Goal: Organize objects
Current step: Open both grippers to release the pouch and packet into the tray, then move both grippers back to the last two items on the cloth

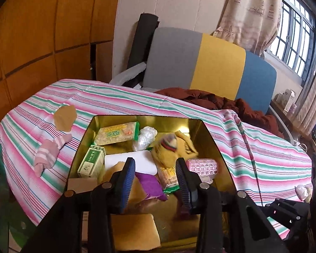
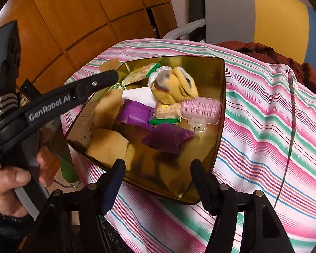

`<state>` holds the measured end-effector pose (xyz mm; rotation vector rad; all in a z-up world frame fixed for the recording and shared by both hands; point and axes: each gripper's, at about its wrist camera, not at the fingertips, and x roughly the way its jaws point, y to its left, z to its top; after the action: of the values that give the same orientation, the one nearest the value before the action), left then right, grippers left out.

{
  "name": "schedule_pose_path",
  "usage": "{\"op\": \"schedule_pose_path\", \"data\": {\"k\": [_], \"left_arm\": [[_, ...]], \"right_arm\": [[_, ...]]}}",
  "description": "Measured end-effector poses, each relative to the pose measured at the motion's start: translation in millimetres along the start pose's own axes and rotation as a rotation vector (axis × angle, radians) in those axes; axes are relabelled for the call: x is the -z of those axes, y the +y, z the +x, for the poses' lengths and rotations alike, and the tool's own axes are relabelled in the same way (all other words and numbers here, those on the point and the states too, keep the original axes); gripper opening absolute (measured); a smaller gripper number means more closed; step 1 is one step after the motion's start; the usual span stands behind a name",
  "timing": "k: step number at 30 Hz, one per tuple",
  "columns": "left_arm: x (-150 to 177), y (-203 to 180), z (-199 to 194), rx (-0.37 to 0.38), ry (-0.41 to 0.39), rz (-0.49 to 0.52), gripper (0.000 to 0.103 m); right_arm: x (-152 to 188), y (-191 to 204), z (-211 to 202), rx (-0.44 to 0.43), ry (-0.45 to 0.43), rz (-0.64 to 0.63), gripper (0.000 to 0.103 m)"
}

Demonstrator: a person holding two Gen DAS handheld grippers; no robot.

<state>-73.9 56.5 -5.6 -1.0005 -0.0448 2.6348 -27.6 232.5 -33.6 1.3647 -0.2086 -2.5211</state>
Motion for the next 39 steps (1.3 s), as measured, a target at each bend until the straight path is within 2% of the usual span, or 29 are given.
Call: {"op": "schedule_pose_path", "data": {"k": [3,11,22,33,39], "left_arm": [[2.7,-1.1,-9.2,-0.016,-0.018,0.013,0.041],[11.4,-1.8,-25.1,-0.044,-0.035,0.024,0.041],[23.9,-7.0,-33.3,-0.064,-0.024,0.012,0.041],[31.7,-32.4,-36.8,-0.013,-0.018,0.08,0.041],[37.5,-53.5,-34.4,0.026,0.002,0.129,0.041]], "right_arm": [[1.3,2.7,-4.7,0.019,-0.013,-0.006,0.074],[5.3,7.8,-16.7,0.084,-0.056,-0.015,0.081],[9.6,7.1,-35.7,0.232,-0.149,0.003,0.091],[18.8,1.2,-55.5,0.313,-0.204,0.01,0.094],[27.1,-14.7,-67.1,0.353,-0.22,0.046,0.095]]}}
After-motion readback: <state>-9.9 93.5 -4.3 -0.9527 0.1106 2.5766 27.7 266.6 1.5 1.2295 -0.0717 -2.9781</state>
